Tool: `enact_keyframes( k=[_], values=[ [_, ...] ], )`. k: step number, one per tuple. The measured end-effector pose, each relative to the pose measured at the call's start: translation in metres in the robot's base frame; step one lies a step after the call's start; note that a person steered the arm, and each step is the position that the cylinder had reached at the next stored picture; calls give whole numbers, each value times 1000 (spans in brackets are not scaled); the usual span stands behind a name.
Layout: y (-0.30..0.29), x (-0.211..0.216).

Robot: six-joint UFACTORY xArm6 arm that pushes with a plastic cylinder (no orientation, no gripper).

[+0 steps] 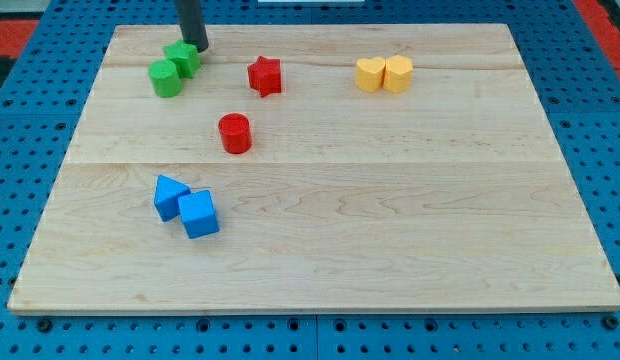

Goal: Move the red star to the top right of the red circle

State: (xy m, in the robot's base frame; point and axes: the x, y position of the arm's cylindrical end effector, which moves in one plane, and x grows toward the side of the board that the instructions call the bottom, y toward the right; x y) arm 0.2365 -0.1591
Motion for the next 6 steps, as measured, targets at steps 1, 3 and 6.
enact_keyframes(
  k=[1,3,6],
  values=[
    [54,-5],
    [102,41],
    [139,101]
  ],
)
